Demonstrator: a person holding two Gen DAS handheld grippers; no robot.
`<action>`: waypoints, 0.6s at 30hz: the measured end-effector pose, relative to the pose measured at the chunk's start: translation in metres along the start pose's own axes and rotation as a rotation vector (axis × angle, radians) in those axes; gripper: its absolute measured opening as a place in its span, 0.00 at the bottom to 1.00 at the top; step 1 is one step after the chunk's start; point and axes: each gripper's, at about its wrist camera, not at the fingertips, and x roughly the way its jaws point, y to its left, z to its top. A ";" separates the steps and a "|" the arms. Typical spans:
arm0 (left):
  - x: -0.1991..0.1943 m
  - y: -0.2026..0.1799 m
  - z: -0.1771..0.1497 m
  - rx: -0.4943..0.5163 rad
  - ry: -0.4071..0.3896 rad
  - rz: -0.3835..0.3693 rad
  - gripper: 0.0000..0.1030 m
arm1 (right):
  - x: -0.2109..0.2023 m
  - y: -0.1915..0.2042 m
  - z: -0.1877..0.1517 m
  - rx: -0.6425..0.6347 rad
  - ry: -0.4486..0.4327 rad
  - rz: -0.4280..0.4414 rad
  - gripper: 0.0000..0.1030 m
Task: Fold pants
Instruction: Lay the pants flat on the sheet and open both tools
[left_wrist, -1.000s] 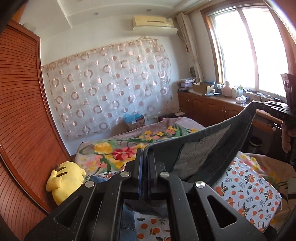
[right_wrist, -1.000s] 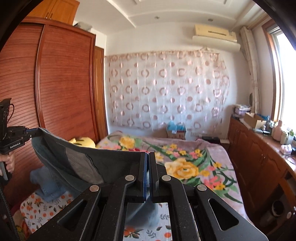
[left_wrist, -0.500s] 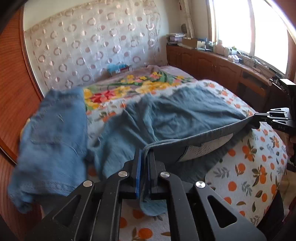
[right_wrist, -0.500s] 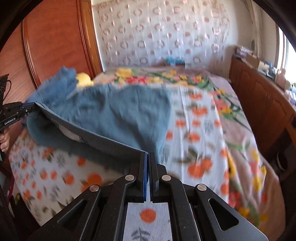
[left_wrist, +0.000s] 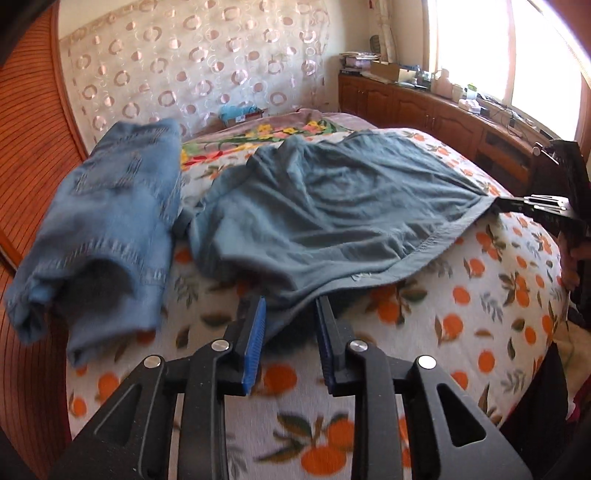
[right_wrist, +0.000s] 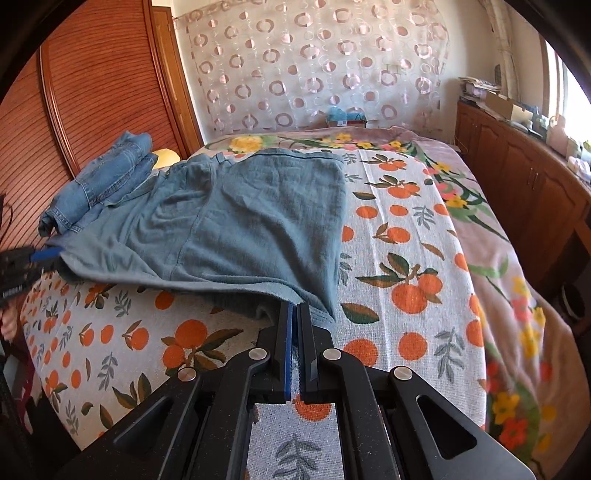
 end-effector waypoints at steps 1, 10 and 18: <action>-0.002 0.000 -0.005 -0.009 0.003 -0.006 0.27 | 0.000 0.000 -0.002 0.005 -0.002 0.001 0.01; -0.004 0.000 -0.023 -0.022 0.018 0.011 0.34 | 0.001 0.000 -0.007 0.006 -0.003 -0.004 0.01; 0.003 0.005 -0.033 -0.026 0.036 0.053 0.42 | 0.003 -0.001 -0.008 0.013 0.007 -0.001 0.01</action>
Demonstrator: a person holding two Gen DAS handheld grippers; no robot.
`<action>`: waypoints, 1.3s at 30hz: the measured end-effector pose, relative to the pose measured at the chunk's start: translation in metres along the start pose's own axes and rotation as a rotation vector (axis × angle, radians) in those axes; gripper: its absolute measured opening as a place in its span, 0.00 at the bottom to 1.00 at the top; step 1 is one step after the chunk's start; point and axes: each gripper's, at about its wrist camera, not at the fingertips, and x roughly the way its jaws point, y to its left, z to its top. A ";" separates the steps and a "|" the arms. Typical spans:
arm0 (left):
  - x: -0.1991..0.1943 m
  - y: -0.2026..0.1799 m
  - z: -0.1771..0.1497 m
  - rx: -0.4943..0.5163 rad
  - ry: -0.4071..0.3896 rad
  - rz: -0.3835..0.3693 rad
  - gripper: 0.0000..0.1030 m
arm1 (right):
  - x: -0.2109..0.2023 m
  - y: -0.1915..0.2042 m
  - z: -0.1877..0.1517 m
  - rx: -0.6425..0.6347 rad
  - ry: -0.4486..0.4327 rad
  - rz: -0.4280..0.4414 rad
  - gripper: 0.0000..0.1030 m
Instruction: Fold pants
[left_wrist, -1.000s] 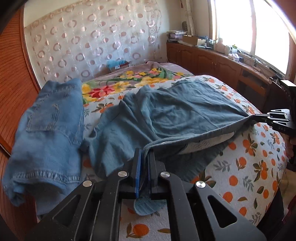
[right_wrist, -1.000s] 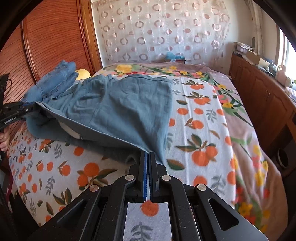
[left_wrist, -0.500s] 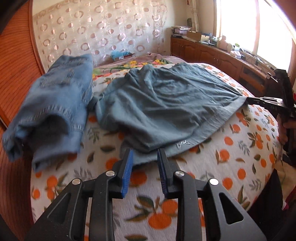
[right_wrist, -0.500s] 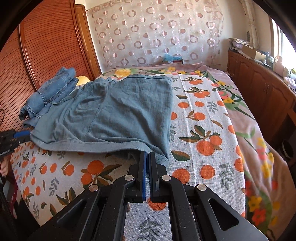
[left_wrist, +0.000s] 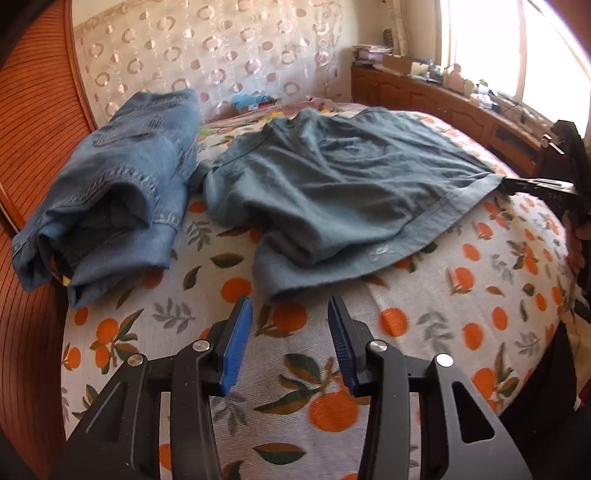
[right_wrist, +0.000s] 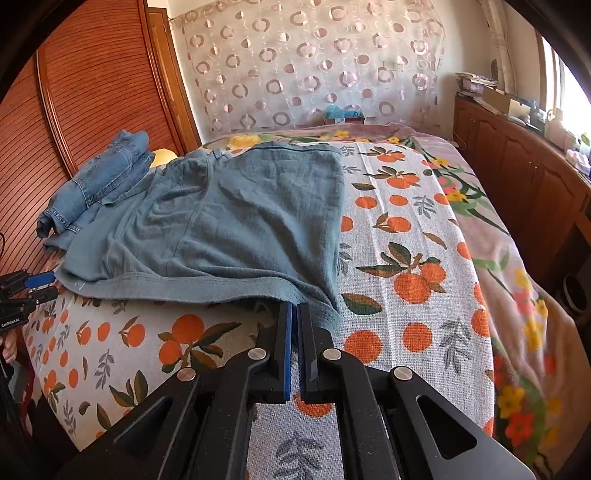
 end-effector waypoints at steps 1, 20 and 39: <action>0.002 0.002 -0.001 -0.003 0.005 0.011 0.42 | 0.000 0.000 0.000 0.000 0.000 0.001 0.01; 0.007 0.022 0.015 -0.103 -0.026 -0.023 0.27 | -0.002 0.007 -0.003 -0.070 0.005 -0.081 0.11; 0.010 0.019 0.020 -0.111 -0.033 -0.054 0.17 | 0.002 -0.006 0.004 0.003 0.050 -0.097 0.09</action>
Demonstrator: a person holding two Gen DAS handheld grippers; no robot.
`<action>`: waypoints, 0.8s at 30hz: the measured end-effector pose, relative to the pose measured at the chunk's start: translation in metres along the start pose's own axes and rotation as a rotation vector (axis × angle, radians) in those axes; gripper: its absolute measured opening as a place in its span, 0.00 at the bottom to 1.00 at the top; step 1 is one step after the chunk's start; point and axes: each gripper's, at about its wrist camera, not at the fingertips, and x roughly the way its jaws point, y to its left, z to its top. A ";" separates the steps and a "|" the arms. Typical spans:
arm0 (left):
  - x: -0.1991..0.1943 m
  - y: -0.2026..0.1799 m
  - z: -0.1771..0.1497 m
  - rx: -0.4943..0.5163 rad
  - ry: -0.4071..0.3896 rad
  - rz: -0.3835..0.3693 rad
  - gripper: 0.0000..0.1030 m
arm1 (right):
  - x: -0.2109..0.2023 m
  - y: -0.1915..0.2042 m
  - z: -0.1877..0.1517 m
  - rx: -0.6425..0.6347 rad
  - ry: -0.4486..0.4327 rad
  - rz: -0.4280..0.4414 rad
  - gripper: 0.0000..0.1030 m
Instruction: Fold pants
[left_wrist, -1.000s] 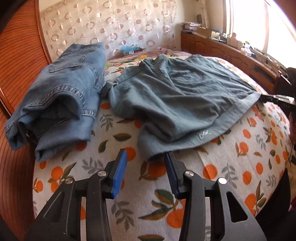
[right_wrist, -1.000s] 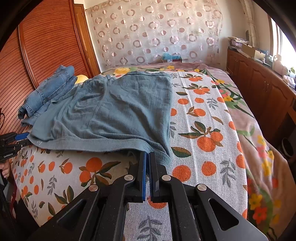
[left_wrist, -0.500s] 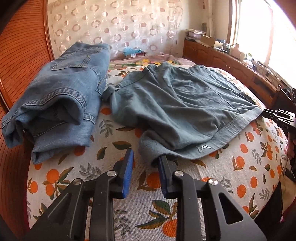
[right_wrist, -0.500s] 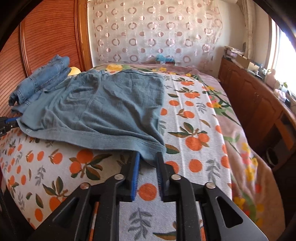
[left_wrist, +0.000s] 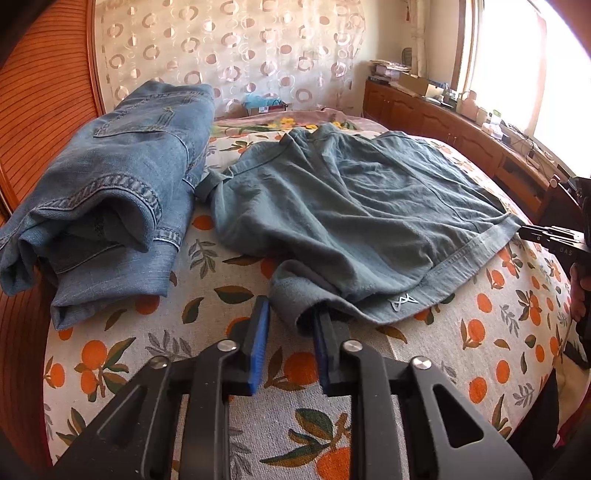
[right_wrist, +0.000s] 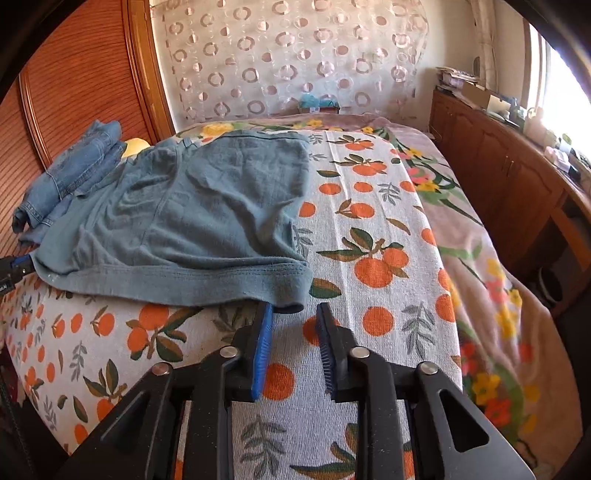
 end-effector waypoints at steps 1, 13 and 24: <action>-0.002 0.000 0.001 0.000 -0.004 -0.001 0.15 | 0.000 -0.003 0.000 0.008 -0.001 0.012 0.07; -0.010 -0.004 0.006 0.007 -0.025 -0.020 0.12 | -0.008 -0.011 -0.004 0.022 -0.021 0.036 0.04; -0.005 -0.003 0.008 -0.002 -0.021 -0.030 0.12 | 0.009 0.000 0.009 -0.060 0.014 -0.039 0.20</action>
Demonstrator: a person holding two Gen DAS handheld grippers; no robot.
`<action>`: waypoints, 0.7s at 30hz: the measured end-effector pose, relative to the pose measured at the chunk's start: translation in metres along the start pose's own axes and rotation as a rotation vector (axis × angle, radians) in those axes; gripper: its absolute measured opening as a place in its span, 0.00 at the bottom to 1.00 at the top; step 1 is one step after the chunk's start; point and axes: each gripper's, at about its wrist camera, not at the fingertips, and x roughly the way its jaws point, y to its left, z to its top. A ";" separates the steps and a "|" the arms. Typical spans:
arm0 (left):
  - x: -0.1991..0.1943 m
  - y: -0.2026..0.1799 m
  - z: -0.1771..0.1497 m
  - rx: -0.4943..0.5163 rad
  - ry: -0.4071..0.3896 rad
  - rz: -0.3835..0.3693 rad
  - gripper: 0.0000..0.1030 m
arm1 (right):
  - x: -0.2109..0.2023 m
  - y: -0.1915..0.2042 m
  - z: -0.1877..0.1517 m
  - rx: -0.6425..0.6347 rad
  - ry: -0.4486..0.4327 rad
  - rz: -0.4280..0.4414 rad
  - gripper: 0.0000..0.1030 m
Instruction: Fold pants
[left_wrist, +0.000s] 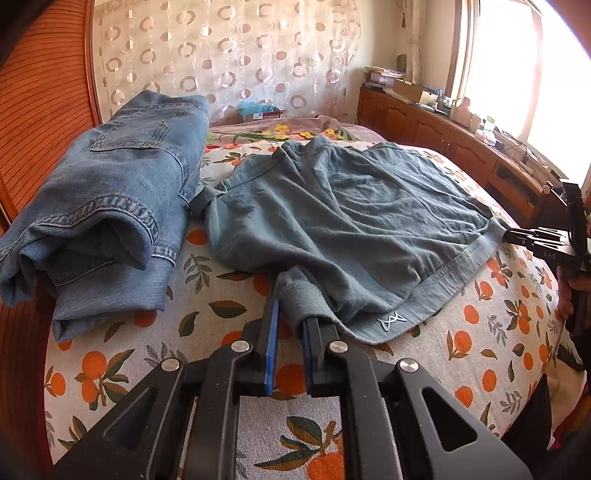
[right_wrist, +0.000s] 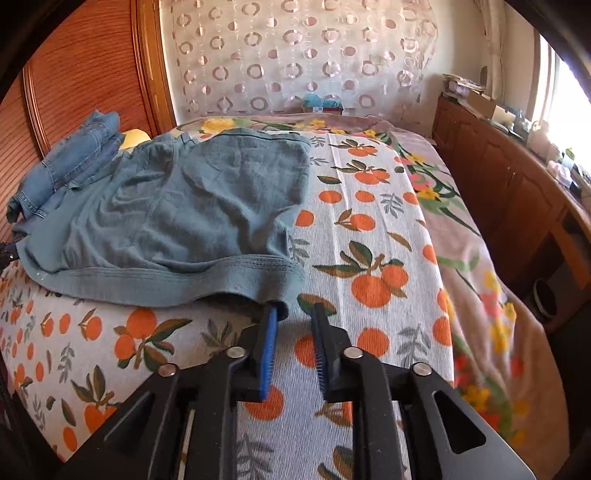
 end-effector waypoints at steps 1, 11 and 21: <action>0.001 0.000 0.001 -0.001 0.000 -0.001 0.12 | 0.001 0.003 0.001 -0.011 -0.001 0.005 0.21; 0.001 -0.005 0.006 0.001 -0.014 -0.015 0.12 | 0.005 0.003 0.007 -0.025 0.009 0.016 0.16; -0.048 -0.004 0.012 -0.032 -0.105 -0.010 0.04 | -0.041 -0.007 0.005 0.058 -0.102 0.072 0.03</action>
